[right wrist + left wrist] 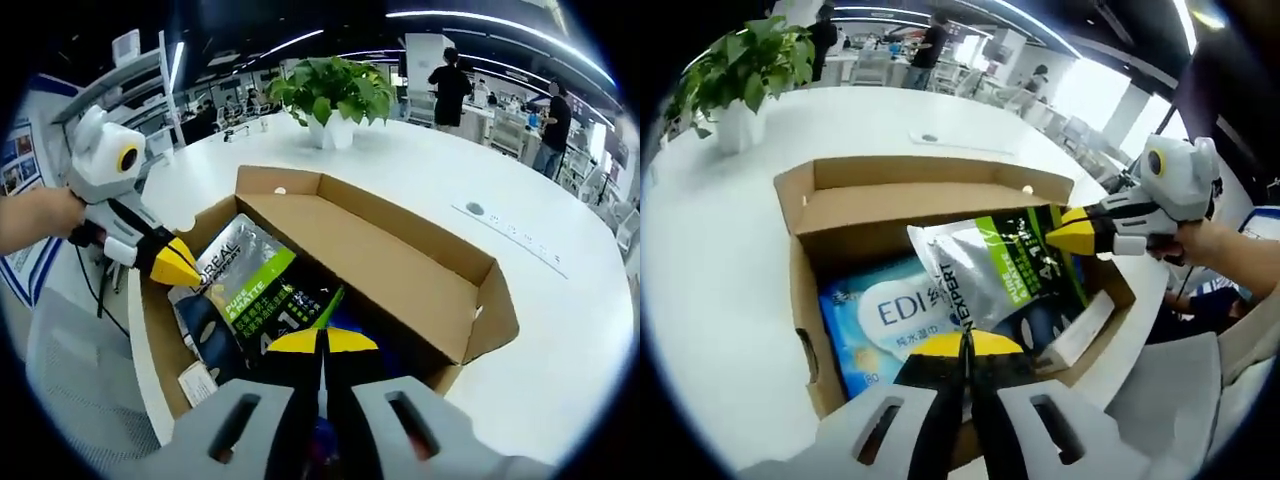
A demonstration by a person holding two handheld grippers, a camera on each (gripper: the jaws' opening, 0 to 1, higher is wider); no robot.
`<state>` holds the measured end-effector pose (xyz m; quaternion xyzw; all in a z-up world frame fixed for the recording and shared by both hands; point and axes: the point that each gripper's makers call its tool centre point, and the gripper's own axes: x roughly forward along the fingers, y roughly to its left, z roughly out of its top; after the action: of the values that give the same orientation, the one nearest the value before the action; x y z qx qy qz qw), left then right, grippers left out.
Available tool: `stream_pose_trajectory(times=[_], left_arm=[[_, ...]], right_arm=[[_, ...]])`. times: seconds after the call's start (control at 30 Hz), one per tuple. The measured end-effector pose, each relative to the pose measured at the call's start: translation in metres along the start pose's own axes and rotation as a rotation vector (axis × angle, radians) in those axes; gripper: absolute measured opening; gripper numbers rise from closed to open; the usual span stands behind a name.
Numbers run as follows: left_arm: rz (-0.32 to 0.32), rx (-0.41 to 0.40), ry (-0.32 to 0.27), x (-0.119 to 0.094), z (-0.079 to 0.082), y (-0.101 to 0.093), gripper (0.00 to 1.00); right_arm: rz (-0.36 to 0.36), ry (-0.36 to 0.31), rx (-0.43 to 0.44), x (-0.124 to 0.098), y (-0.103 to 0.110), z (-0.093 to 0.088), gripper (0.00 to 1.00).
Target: Operate the shoe box by opening the lid, removing the specified soft item, and placing it in the target area until the item is outside and the box remains undamaged.
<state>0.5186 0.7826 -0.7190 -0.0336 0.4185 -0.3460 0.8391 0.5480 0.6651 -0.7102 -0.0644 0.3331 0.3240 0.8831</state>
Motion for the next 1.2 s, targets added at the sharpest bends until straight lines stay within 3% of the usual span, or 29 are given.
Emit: stream_pose_trajectory(times=[0.47,0.77,1.2], left_arm=[[-0.019,0.026,-0.046,-0.007,0.020,-0.016,0.00],[-0.044,0.053,-0.057,-0.006,0.034,-0.036,0.00],[-0.077,0.074,-0.056,0.006,0.042,-0.066,0.00]], right_arm=[[-0.023,-0.045,0.006,-0.024,-0.009,0.017,0.00],[-0.050,-0.046,0.002,-0.045,-0.021,0.019,0.00],[-0.088,-0.035,0.021,-0.073,-0.039,0.011,0.00]])
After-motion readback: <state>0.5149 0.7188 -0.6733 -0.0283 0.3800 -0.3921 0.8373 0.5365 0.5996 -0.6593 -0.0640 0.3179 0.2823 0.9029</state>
